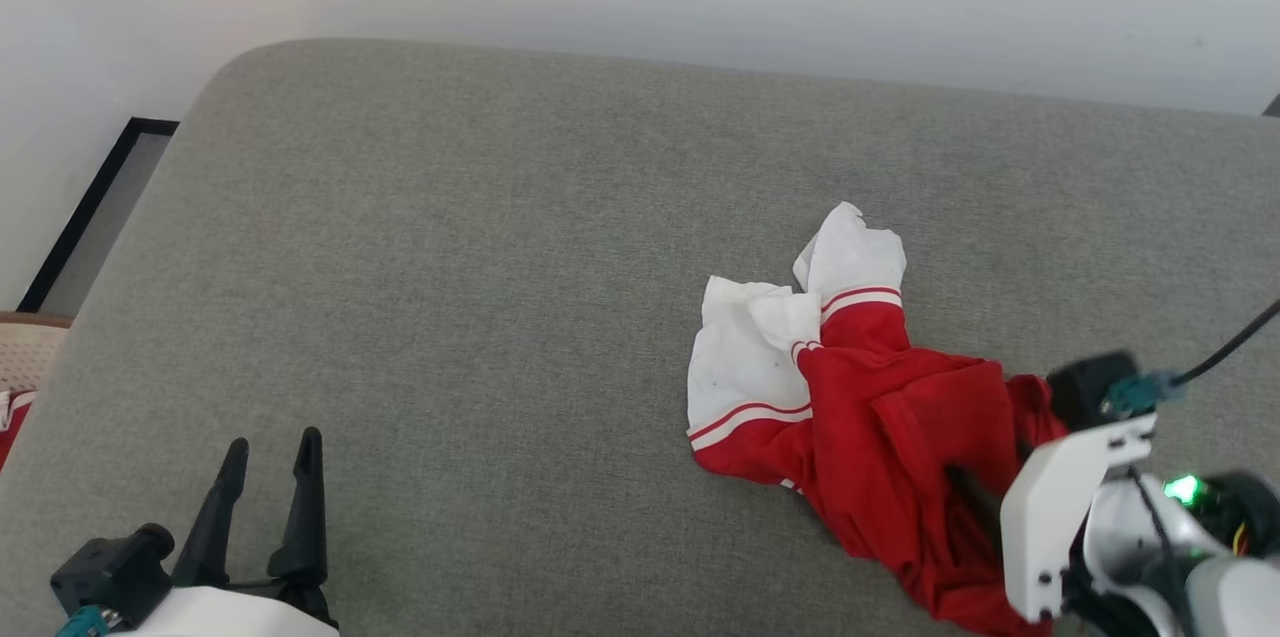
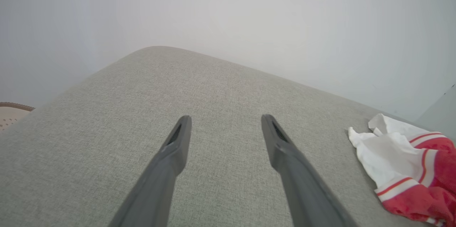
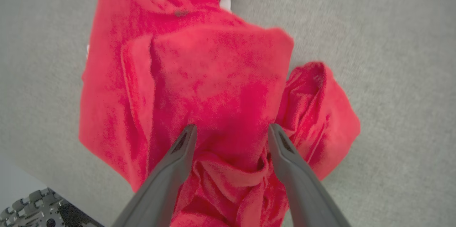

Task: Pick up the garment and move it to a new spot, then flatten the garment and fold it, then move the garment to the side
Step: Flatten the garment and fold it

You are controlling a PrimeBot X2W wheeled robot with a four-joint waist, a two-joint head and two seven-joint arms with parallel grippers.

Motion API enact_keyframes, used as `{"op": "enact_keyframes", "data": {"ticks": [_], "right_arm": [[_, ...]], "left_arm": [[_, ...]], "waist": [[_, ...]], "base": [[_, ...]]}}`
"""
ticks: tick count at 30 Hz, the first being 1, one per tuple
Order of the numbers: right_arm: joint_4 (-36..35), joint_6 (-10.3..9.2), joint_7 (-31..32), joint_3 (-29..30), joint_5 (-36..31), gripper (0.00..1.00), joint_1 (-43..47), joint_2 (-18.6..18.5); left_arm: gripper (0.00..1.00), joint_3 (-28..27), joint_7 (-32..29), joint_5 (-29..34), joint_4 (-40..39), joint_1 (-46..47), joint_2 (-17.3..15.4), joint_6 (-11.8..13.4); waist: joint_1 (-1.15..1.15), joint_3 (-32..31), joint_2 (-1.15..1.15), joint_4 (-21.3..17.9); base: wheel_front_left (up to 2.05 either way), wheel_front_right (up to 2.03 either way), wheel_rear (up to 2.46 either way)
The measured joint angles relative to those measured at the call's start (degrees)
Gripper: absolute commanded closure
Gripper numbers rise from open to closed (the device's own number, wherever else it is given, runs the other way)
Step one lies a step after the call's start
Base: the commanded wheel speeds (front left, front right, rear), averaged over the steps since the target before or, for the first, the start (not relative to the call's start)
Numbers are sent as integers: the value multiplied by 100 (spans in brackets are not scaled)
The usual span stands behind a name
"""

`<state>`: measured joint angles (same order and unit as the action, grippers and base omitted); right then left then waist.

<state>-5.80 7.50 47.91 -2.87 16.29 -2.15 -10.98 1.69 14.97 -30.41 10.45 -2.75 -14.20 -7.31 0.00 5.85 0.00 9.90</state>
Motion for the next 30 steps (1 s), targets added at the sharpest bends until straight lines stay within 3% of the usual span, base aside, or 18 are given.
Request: {"op": "enact_keyframes", "data": {"ticks": [5,10,20,30], "right_arm": [[-272,0,-74,115,-108,0,-454,90],[167,0,-431,155,-177,0,-1123,59],[2069,0,-768,231,-296,0,-2464,-179],[4154,0,-347,220,-474,0,-3677,-447]], "left_arm": [[0,101,0,-7,14,26,0,1],[0,241,0,-30,56,140,1,0],[0,539,0,-89,197,360,-3,0],[0,892,0,-187,303,719,58,0]], "waist": [[0,32,0,116],[0,90,0,294],[0,304,0,790],[0,674,0,1315]], "base": [[0,0,0],[0,0,0],[0,0,0],[0,0,0]]}}
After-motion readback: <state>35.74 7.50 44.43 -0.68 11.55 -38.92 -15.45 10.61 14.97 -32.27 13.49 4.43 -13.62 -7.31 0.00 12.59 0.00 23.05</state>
